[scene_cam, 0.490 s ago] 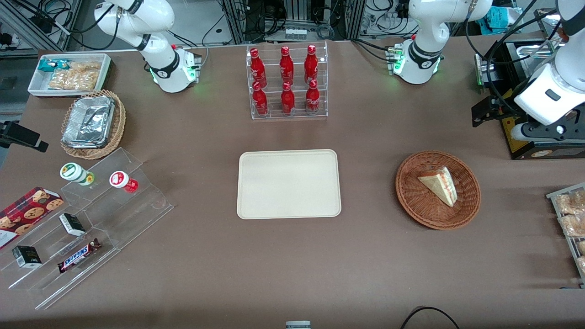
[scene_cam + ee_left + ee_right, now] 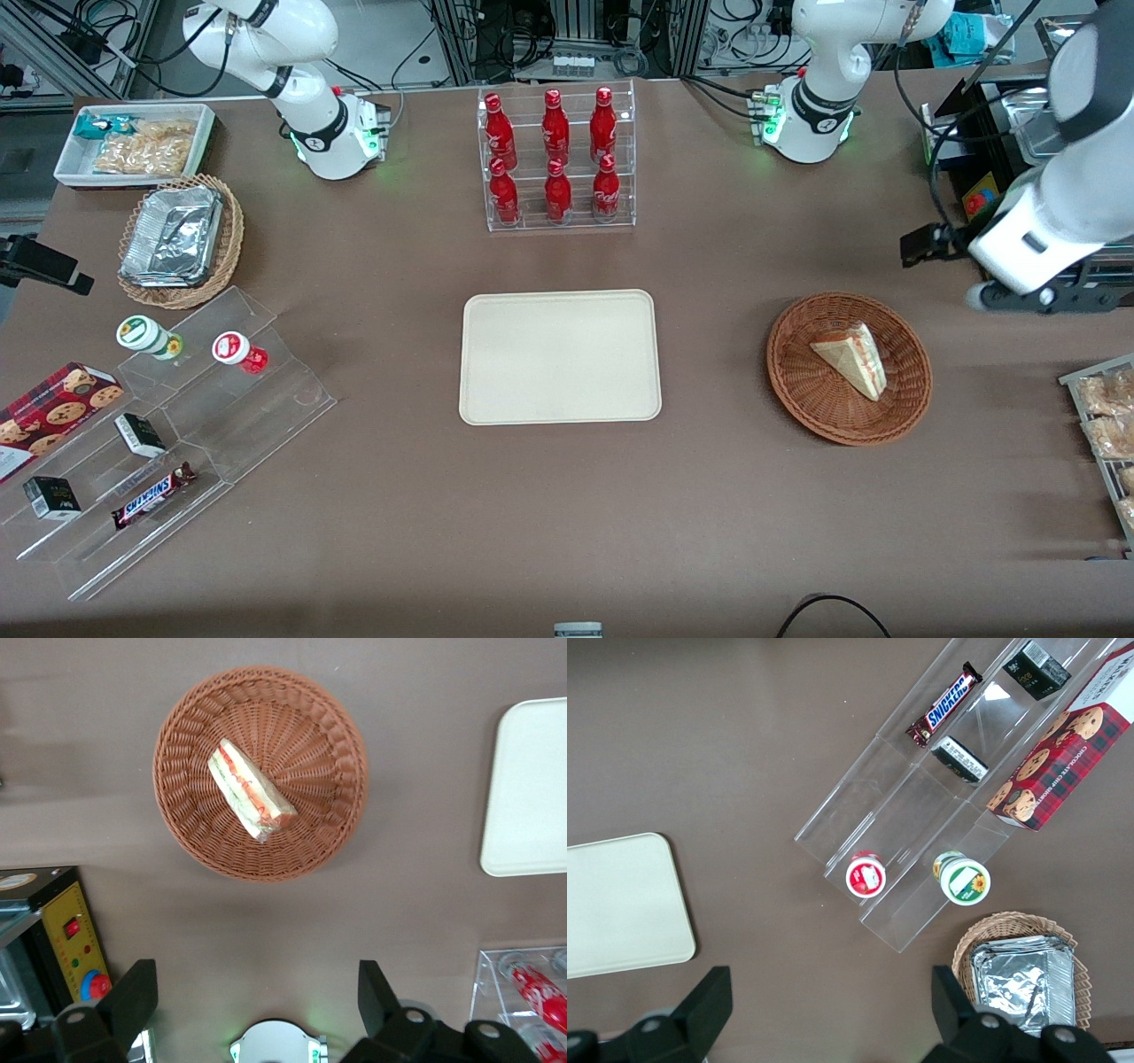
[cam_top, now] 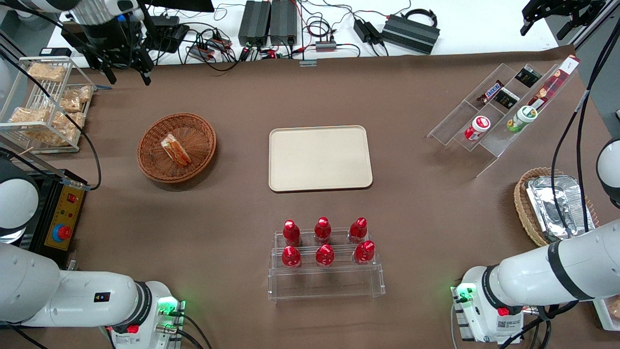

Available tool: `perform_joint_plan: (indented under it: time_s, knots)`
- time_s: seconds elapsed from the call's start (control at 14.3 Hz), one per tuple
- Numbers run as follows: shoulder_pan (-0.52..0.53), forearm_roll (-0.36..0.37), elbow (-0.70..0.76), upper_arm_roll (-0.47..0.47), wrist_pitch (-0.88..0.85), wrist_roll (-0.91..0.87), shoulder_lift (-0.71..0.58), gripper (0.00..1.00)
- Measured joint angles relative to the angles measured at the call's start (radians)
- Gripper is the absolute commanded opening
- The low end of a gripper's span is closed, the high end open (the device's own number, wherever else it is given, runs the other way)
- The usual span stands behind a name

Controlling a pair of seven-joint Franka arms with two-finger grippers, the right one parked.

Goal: Place sandwich from basket to tray
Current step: 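Move the left gripper down over the sandwich in the wicker basket, then close the left gripper on the wrapped sandwich's crust edge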

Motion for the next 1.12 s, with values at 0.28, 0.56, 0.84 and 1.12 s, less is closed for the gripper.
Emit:
perform_joint_plan:
  time_s: [0.28, 0.56, 0.84, 1.12]
  knots:
    - [0.000, 0.002, -0.242, 0.020, 0.276, 0.000, -0.014, 1.00]
    - [0.000, 0.002, -0.467, 0.041, 0.524, -0.112, -0.055, 1.00]
    - [0.000, 0.002, -0.623, 0.043, 0.744, -0.399, -0.077, 1.00]
    - [0.000, 0.001, -0.662, 0.043, 0.803, -0.693, -0.067, 1.00]
